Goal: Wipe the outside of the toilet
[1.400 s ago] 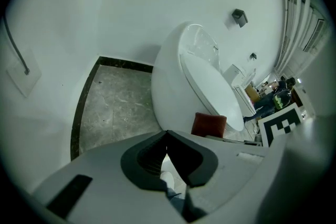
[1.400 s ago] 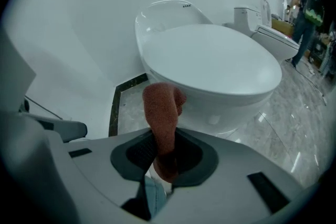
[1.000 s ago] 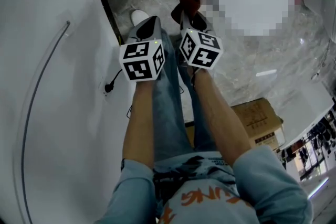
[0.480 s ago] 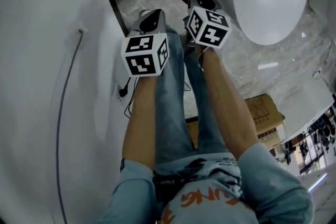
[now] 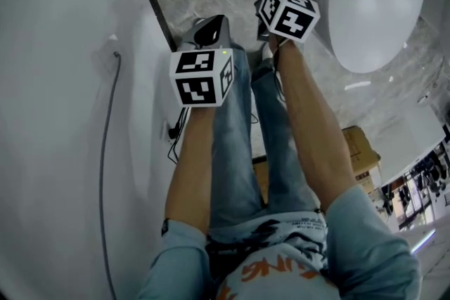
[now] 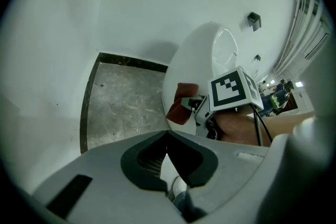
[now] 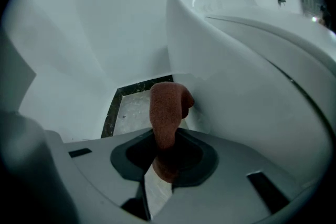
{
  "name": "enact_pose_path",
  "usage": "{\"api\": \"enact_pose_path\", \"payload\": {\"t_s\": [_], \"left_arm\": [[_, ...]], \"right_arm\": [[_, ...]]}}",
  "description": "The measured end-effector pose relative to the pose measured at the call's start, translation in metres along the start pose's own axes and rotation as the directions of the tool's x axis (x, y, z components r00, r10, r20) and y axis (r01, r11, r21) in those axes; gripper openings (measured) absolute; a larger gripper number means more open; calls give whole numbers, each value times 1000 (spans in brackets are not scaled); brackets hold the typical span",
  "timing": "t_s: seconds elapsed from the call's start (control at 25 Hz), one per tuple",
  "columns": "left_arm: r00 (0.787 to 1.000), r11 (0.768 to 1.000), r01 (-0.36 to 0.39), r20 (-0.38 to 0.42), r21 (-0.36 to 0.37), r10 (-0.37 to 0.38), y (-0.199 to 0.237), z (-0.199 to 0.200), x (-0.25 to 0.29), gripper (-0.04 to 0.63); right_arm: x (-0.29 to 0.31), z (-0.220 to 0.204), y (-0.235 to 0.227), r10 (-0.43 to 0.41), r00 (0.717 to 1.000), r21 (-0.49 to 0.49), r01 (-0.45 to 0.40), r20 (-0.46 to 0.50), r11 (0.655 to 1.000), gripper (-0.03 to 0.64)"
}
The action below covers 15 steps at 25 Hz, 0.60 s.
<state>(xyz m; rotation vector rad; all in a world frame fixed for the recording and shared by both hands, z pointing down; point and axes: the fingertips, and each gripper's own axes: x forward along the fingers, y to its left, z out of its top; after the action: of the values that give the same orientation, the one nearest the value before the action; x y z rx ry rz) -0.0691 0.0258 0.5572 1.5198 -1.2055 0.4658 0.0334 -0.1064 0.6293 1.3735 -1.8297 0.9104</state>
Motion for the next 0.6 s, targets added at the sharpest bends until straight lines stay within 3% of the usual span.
{"api": "enact_pose_path", "payload": {"t_s": [0.2,0.6], "left_arm": [[1000,1000,-3,-7,-2,3,13,0,-2,-6],[999,1000,-27,-21,-11,26,13,-9,-3,-6]], "right_arm": [[7,8,-6,-37,999,43,36,4,998,75],[-2,-23,-23,-49,998,47,51,-47,998,75]]}}
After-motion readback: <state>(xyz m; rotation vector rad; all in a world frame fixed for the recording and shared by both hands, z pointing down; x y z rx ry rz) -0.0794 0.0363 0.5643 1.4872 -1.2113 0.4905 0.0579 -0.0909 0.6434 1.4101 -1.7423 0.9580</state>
